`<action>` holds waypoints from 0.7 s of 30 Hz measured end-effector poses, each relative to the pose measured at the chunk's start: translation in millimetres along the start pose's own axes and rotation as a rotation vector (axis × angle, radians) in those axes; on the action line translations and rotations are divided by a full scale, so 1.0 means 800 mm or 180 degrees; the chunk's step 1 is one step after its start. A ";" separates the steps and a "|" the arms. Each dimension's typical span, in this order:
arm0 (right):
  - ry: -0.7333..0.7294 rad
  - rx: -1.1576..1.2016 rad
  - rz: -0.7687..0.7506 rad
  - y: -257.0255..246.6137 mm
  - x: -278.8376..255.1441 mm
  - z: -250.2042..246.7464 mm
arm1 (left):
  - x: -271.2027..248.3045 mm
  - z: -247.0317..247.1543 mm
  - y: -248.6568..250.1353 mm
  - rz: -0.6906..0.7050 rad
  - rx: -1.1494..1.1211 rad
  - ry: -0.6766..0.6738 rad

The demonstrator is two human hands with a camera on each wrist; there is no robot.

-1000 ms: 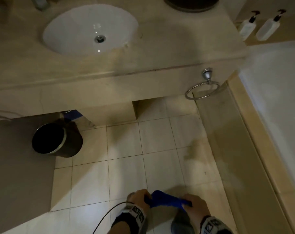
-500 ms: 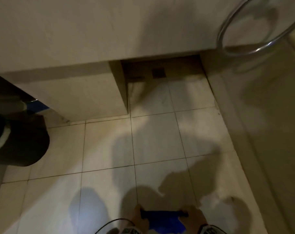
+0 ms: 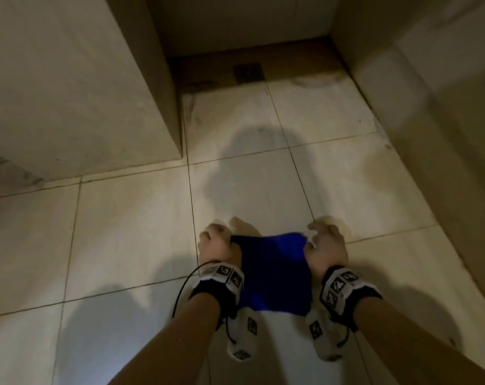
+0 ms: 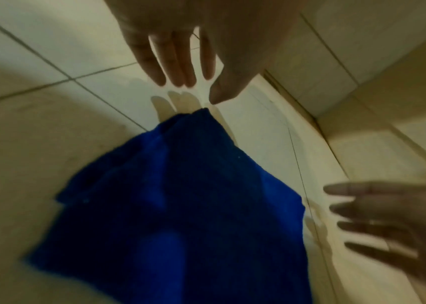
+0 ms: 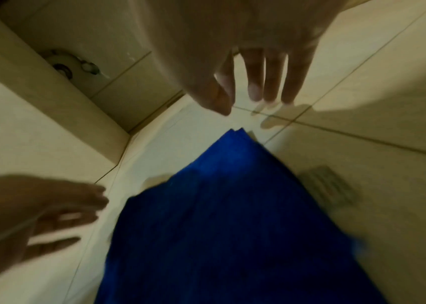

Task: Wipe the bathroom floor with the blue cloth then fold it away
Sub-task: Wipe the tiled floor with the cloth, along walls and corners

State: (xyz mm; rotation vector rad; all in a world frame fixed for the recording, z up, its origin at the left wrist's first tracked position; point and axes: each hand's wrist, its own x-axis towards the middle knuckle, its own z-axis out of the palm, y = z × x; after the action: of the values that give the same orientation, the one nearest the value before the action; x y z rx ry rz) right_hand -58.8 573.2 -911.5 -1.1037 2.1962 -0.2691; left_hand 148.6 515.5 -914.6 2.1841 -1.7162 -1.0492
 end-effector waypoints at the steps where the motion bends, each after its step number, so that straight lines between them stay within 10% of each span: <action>1: 0.0110 -0.0098 -0.0097 0.002 -0.010 0.009 | -0.005 -0.001 0.002 0.0196 0.0264 0.0140; 7: 0.0260 -0.0620 -0.1486 0.009 -0.043 0.099 | -0.040 0.061 -0.035 0.1617 0.1393 -0.0557; 21: 0.0340 -0.1426 -0.1418 0.028 -0.037 0.144 | -0.018 0.089 -0.090 0.2284 0.1801 -0.0525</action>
State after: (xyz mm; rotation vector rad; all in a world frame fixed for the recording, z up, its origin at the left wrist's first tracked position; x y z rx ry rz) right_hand 13.3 622.2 -995.7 -1.8674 2.1345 -0.0198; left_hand 160.0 571.6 -999.2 1.4626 -2.8225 -0.6033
